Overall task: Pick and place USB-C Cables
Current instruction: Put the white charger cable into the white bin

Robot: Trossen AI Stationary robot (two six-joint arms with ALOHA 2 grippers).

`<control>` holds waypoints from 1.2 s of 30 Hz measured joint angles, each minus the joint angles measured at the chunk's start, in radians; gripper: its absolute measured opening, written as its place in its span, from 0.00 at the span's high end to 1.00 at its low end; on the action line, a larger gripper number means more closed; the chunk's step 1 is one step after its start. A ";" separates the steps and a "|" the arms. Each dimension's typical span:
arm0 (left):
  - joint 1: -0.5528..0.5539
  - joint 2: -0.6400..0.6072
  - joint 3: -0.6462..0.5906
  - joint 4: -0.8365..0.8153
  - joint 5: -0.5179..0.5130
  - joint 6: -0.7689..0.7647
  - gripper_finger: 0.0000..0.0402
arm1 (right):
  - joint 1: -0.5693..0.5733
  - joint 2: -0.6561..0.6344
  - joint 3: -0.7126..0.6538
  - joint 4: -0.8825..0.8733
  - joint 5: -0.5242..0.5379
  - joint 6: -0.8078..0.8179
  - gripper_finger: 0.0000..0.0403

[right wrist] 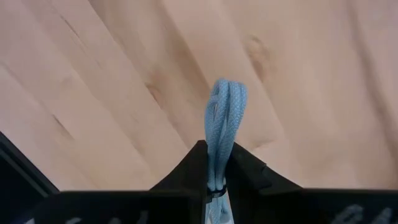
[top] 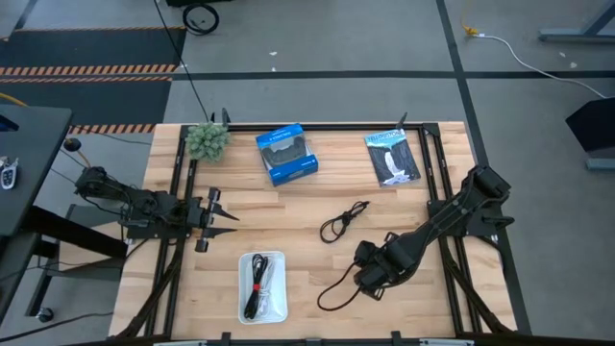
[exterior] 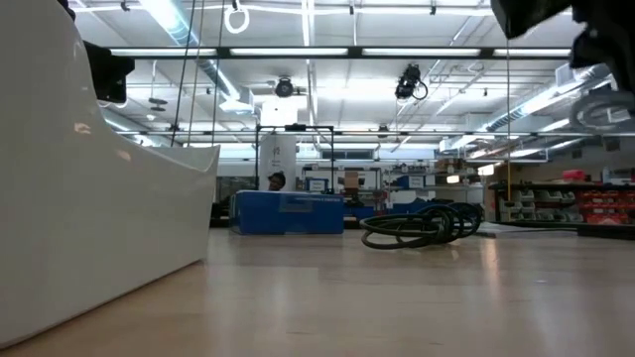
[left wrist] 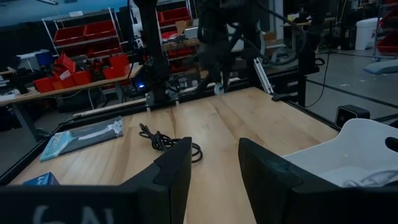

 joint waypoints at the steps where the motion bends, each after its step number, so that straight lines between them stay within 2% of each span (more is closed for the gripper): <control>1: 0.000 0.000 0.000 0.000 0.000 0.000 0.65 | -0.005 0.000 0.019 -0.032 0.000 -0.006 0.89; 9: 0.000 0.000 0.000 0.000 0.000 0.000 0.65 | -0.041 0.000 0.144 -0.215 0.023 -0.034 0.89; 14: 0.000 0.000 0.000 0.000 0.000 0.000 0.65 | -0.050 -0.001 0.157 -0.175 0.079 -0.050 0.89; 18: 0.000 0.000 0.000 0.000 0.000 0.000 0.65 | -0.049 -0.001 0.157 -0.007 0.148 -0.103 0.89; 27: 0.000 0.000 0.000 0.000 0.000 0.000 0.65 | -0.040 -0.001 0.157 0.474 0.254 -0.352 0.89; 36: 0.000 0.000 0.000 0.000 0.000 0.000 0.65 | -0.010 -0.001 0.157 0.784 0.480 -0.658 0.88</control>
